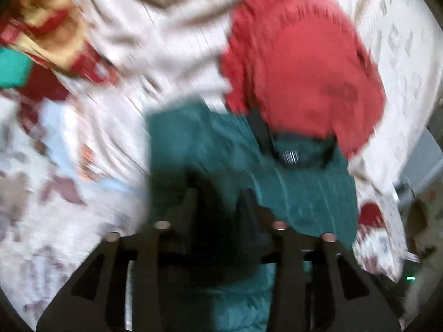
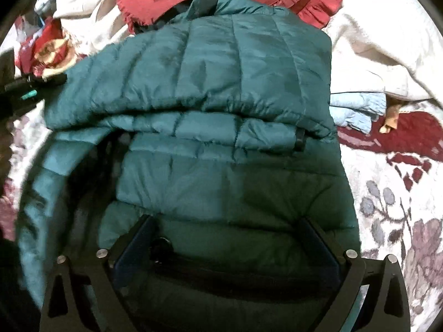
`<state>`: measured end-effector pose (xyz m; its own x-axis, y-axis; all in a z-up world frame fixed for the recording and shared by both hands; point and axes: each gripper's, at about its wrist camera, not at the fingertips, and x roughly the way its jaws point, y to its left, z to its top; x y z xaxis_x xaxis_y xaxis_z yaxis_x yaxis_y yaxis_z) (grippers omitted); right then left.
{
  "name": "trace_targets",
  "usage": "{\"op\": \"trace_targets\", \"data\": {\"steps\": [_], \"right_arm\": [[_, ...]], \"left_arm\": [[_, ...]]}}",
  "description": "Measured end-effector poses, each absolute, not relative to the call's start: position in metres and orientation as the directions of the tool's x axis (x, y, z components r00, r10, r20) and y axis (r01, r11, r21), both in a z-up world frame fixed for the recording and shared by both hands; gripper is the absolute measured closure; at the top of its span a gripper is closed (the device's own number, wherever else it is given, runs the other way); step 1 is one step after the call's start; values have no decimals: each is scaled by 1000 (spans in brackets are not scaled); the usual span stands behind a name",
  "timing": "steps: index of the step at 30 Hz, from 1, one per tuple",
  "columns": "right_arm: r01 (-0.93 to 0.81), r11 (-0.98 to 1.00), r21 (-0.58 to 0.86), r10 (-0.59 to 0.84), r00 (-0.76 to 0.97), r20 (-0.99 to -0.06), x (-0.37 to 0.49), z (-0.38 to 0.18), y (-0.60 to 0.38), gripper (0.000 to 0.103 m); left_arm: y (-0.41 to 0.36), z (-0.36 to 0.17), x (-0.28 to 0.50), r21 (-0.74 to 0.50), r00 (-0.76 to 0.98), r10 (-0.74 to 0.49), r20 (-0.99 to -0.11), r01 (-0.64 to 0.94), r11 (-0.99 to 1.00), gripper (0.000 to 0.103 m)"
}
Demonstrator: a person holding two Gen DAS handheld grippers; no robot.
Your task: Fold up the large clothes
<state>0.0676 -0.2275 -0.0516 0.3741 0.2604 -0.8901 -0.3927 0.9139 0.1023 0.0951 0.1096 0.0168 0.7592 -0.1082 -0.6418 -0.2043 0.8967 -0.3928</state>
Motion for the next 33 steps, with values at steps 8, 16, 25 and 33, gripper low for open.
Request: {"op": "trace_targets", "data": {"steps": [8,16,25,33], "right_arm": [[-155,957,244,281,695,-662,100,15,-303,23],[-366,909,198,388,573,-722,157,-16,-254,62],[-316,924,217,372,604,-704,188,-5,-255,62],[-233,952,197,298,574,-762,250,-54,-247,61]], "left_arm": [[67,42,71,-311,861,-56,-505,-121,943,46],[41,-50,125,-125,595,44,-803,-239,963,52],[39,-43,118,-119,620,78,-781,-271,955,52],[25,-49,125,-86,590,66,-804,-226,970,43]]}}
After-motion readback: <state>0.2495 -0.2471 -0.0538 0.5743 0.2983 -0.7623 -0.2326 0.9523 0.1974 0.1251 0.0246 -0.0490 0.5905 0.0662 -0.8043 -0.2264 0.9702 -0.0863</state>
